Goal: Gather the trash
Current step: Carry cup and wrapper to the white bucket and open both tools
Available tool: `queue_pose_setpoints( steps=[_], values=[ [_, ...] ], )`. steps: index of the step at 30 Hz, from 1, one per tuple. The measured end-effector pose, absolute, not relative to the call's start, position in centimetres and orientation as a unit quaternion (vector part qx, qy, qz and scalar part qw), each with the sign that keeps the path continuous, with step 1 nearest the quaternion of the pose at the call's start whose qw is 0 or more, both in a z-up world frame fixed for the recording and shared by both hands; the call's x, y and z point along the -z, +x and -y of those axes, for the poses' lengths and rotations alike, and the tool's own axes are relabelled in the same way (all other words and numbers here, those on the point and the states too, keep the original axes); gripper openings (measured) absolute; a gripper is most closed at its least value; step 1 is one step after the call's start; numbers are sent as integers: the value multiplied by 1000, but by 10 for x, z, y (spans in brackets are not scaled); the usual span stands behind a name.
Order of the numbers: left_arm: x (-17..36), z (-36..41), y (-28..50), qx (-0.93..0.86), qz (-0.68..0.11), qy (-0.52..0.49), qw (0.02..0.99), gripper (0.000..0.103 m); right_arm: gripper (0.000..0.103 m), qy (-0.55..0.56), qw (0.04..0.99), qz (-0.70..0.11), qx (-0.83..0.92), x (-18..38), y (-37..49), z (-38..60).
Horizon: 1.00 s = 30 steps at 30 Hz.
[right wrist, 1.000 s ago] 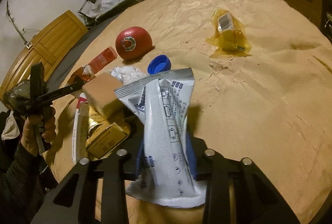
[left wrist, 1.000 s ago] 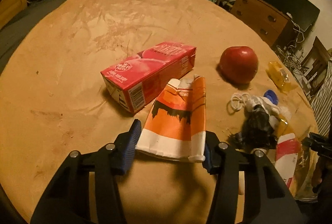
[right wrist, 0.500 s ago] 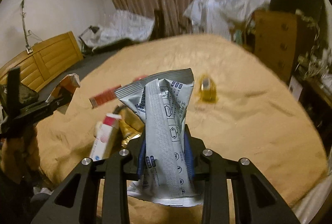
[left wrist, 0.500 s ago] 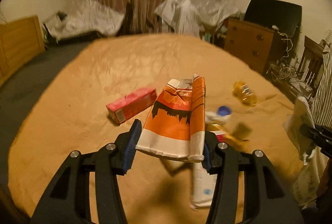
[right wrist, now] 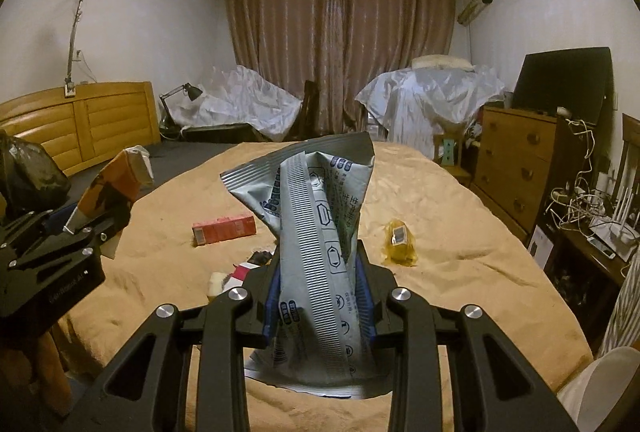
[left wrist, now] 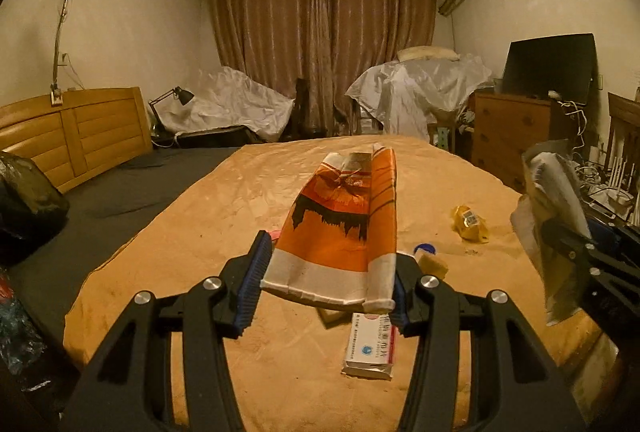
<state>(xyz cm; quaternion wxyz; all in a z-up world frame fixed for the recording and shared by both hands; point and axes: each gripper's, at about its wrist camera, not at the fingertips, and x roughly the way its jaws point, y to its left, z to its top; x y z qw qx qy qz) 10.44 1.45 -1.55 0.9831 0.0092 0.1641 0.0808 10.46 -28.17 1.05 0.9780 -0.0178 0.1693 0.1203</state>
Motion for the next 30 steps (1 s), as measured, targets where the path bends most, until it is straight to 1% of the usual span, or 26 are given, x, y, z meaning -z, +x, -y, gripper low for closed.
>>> queue_pose_setpoints(
  steps=[5, 12, 21, 26, 30],
  values=[
    [10, -4, 107, -63, -170, 10, 983, 49, 33, -11, 979, -167, -115, -21, 93, 296],
    [4, 42, 110, 3, -177, 14, 984, 49, 33, -6, 984, -164, -72, -45, 60, 359],
    [0, 152, 119, 135, -193, 36, 971, 50, 33, 2, 983, -182, 33, -67, -1, 497],
    [5, 221, 117, 218, -212, 58, 951, 50, 33, 13, 974, -214, 79, -62, -31, 578],
    [17, 270, 113, 275, -236, 72, 929, 50, 33, 42, 960, -256, 106, -53, -48, 651]
  ],
)
